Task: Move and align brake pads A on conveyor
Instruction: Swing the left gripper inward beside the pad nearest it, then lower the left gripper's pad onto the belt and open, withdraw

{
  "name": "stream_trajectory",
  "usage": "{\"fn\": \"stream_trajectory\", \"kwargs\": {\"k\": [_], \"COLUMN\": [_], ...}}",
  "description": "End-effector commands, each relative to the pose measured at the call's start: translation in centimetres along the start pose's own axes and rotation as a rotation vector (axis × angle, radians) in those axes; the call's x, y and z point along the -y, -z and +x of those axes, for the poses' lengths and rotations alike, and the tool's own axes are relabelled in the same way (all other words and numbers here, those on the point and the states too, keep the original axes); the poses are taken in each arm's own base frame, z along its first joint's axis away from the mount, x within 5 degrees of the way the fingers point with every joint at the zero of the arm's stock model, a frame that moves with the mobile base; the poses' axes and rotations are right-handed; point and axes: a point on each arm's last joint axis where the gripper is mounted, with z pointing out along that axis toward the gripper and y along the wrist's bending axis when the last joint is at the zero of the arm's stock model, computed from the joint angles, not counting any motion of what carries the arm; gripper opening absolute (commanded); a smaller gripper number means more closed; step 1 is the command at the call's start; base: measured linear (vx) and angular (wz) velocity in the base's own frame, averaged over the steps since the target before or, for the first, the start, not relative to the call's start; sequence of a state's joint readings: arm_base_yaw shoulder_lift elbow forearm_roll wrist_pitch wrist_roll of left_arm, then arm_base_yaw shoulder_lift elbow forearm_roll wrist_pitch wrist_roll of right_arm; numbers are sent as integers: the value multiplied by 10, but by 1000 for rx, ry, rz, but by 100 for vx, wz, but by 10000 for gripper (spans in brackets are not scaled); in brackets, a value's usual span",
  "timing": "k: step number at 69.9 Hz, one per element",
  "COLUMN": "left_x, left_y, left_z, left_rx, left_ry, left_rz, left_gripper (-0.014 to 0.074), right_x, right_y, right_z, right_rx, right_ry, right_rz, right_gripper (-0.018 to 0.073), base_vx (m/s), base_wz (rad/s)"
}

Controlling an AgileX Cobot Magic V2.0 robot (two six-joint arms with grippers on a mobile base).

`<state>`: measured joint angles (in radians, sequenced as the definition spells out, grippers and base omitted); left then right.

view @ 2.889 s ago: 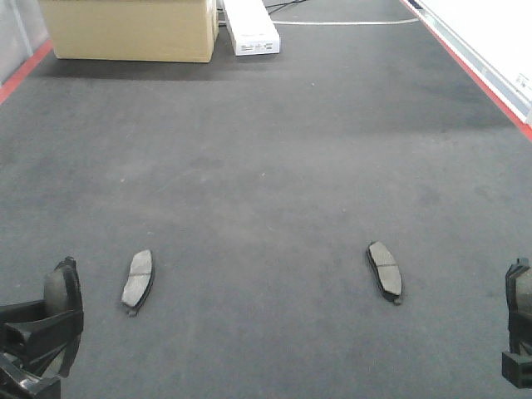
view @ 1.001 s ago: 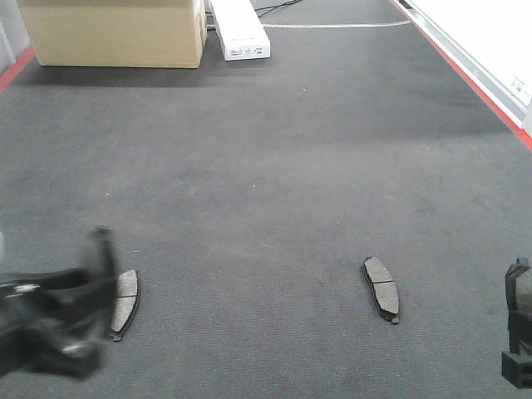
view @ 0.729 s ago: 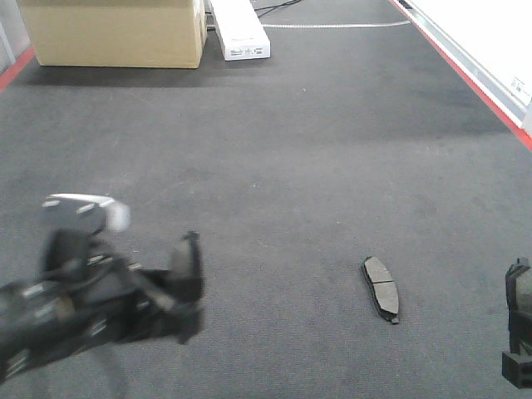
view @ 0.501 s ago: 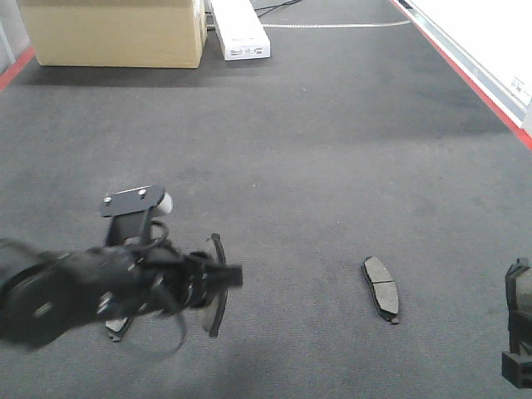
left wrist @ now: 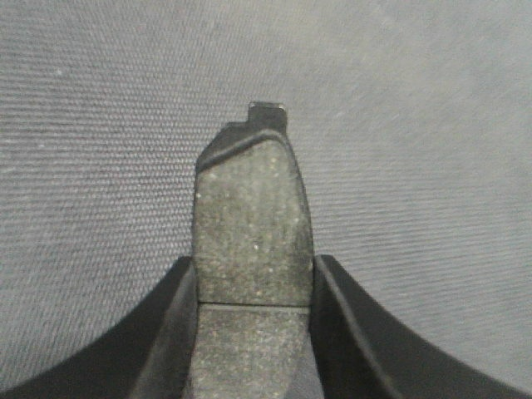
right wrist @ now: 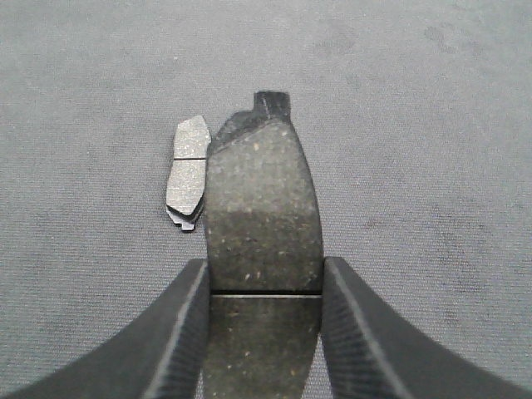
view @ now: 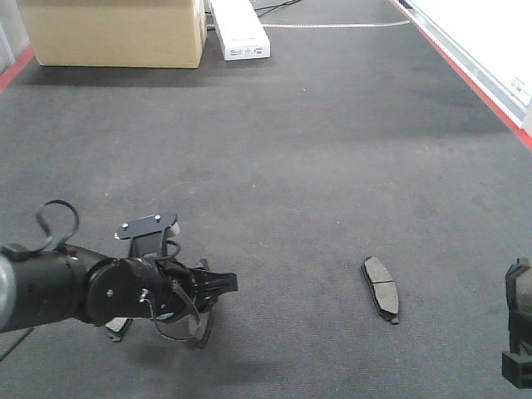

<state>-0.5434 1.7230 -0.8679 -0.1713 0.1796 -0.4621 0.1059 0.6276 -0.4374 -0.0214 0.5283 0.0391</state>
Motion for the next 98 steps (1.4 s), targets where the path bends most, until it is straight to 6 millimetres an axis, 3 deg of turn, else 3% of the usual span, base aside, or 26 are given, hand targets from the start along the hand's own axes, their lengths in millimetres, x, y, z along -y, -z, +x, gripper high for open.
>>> {"fn": "stream_trajectory", "kwargs": {"k": [1, 29, 59, 84, 91, 98], "left_x": [11, 7, 6, 6, 7, 13], "left_y": [10, -6, -7, -7, -2, 17], "left_z": [-20, -26, -24, -24, -26, -32], "left_rx": [128, 153, 135, 138, 144, 188], "left_ry": [2, 10, 13, 14, 15, -14], "left_rz": [71, 65, 56, 57, 63, 91], "left_gripper": [230, 245, 250, 387, 410, 414], "right_x": [0, 0, 0, 0, 0, 0], "right_y": [5, 5, 5, 5, 5, 5], "right_z": [-17, -17, -17, -17, -17, -17], "right_rx": [118, 118, 117, 117, 117, 117], "right_ry": [13, 13, 13, 13, 13, 13], "right_rz": [4, 4, 4, 4, 4, 4], "right_gripper": [44, 44, 44, 44, 44, 44], "base_vx": [0, 0, 0, 0, 0, 0], "base_wz": [0, 0, 0, 0, 0, 0]}}
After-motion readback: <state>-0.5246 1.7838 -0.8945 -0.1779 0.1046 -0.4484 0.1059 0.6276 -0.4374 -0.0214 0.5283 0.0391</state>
